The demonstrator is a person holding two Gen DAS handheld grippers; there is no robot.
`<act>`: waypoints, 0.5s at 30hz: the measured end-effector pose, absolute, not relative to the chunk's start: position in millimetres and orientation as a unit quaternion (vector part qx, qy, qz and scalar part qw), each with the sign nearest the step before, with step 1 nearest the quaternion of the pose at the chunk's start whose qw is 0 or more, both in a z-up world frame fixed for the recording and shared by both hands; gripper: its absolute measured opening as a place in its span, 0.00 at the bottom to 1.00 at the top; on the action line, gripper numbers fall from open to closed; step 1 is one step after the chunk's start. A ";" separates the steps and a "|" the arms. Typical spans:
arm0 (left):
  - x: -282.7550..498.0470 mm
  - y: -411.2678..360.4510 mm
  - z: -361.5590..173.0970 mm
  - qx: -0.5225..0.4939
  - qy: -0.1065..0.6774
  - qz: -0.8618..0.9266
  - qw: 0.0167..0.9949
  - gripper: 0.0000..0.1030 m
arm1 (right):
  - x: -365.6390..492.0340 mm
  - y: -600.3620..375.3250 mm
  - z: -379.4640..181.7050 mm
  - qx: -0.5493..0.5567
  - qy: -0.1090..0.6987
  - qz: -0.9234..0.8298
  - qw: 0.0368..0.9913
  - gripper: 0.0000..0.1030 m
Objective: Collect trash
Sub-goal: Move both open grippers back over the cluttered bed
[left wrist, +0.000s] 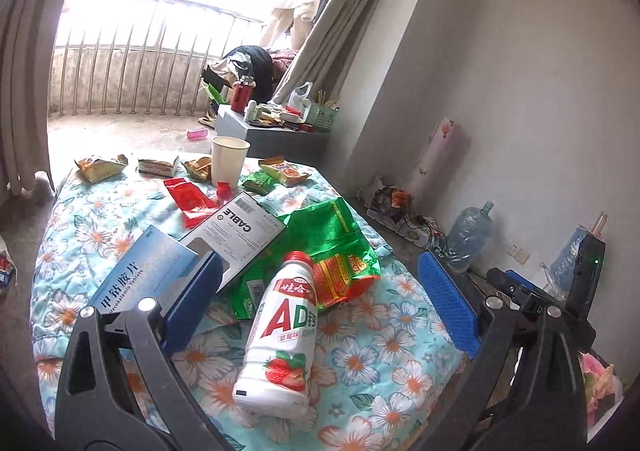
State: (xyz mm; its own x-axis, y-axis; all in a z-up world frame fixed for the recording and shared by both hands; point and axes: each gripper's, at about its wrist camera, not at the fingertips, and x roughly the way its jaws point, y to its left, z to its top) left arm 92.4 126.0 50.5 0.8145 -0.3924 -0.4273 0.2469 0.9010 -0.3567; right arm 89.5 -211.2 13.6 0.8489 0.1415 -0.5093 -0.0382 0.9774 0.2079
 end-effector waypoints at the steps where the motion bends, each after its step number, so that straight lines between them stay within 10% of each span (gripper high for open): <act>1: 92.2 133.0 50.6 -0.148 0.251 -0.165 0.942 0.91 | 88.8 -205.3 12.5 0.095 0.275 0.056 0.955 0.94; 15: 187.7 228.7 60.3 -0.219 0.308 -0.134 0.916 0.91 | 119.4 -163.2 6.6 0.138 0.328 0.160 0.920 0.94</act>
State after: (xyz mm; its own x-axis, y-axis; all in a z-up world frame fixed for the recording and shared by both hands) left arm 187.7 228.7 60.3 0.7751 -0.3794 -0.5052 0.1106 0.8688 -0.4827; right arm 119.4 -163.2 6.6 0.7329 0.3862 -0.5601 -0.2044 0.9102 0.3602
